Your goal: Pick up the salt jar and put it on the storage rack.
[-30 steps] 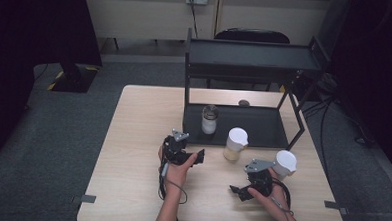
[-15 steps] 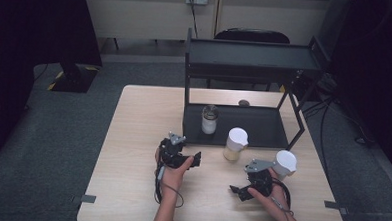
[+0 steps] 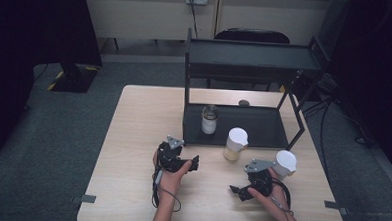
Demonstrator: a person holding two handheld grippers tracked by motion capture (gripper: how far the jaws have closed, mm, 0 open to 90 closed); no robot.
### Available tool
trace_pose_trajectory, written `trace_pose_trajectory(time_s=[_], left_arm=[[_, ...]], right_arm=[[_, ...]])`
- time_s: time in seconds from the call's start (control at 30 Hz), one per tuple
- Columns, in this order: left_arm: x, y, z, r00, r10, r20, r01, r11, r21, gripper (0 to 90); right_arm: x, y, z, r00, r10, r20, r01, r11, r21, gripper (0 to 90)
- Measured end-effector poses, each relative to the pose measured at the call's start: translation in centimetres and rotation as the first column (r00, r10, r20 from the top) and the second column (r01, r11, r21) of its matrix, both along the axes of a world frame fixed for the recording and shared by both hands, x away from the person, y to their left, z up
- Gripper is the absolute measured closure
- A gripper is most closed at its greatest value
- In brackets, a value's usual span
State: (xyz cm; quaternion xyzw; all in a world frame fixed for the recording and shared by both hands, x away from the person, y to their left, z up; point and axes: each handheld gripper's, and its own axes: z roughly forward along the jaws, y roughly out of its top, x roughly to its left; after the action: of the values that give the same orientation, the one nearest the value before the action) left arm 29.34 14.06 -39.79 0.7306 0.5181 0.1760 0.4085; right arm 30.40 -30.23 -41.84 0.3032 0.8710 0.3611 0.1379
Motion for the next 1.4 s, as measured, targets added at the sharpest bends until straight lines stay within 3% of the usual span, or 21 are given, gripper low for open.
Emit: trace_pose_trajectory(time_s=[1.4], left_arm=[[-2.5,0.7,-1.5,0.9999,-0.016,0.003,0.016,0.9977,0.066,3.3]], right_arm=[[0.0,0.0,0.0,1.0000,0.000,0.000,0.000,1.0000,0.000,0.0]])
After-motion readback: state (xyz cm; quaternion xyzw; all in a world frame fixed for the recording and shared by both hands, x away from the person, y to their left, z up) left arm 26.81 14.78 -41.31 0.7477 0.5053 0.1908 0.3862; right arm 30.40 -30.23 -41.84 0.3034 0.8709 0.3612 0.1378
